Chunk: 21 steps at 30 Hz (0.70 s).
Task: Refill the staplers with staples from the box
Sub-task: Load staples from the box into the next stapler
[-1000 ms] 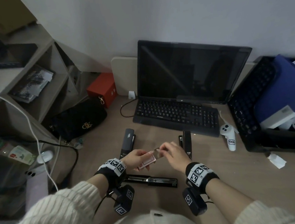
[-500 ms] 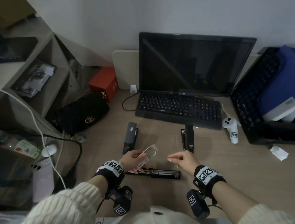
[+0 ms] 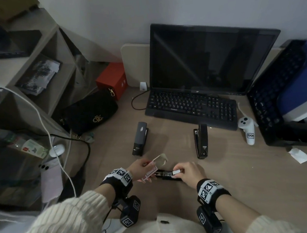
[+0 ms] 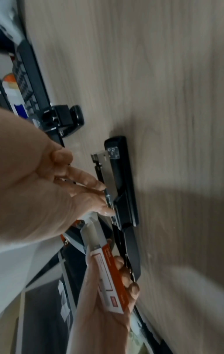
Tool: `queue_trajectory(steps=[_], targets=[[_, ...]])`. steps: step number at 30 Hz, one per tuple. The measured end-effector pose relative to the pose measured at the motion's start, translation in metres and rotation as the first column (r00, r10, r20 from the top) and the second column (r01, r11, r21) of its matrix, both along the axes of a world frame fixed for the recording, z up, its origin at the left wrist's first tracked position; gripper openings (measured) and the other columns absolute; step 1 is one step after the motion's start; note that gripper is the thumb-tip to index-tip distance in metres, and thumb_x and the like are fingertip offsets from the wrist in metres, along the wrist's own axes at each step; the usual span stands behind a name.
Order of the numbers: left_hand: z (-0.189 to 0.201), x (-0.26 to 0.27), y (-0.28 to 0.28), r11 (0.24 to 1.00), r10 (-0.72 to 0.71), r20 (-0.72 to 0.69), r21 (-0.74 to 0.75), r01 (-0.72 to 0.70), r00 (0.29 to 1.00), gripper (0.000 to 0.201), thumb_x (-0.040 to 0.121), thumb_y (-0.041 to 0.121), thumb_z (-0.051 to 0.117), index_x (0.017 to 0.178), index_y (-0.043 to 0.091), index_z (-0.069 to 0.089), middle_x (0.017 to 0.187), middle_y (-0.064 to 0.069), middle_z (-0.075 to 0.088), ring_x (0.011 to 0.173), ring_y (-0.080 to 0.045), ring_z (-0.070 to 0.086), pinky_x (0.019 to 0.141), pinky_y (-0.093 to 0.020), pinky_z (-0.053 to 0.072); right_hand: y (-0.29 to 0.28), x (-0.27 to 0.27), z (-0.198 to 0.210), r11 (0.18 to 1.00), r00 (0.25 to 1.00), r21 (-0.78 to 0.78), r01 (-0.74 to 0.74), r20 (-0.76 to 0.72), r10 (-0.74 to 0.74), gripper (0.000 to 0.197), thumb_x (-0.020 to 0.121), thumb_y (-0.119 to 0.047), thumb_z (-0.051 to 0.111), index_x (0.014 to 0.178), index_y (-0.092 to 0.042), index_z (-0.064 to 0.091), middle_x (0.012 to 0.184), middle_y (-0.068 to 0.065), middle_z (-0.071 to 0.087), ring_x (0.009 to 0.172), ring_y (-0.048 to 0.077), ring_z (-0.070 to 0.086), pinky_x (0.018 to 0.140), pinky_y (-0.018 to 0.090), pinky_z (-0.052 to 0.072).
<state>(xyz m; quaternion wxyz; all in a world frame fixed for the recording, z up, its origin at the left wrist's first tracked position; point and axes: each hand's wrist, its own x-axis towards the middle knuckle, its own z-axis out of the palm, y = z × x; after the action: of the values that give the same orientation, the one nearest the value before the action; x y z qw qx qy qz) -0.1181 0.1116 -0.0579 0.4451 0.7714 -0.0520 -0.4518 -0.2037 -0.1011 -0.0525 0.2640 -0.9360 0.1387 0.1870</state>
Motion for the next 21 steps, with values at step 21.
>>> queue_trajectory(steps=[21], targets=[[0.0, 0.0, 0.001, 0.999, -0.033, 0.007, -0.03, 0.033, 0.999, 0.022, 0.103, 0.032, 0.047, 0.104, 0.011, 0.054, 0.076, -0.006, 0.07, 0.048, -0.005, 0.065, 0.046, -0.018, 0.051, 0.009, -0.002, -0.019, 0.999, 0.999, -0.031, 0.023, 0.05, -0.022, 0.022, 0.068, -0.045, 0.079, 0.081, -0.032, 0.068, 0.086, -0.012, 0.061, 0.083, 0.009, 0.05, 0.068, 0.022, 0.031]])
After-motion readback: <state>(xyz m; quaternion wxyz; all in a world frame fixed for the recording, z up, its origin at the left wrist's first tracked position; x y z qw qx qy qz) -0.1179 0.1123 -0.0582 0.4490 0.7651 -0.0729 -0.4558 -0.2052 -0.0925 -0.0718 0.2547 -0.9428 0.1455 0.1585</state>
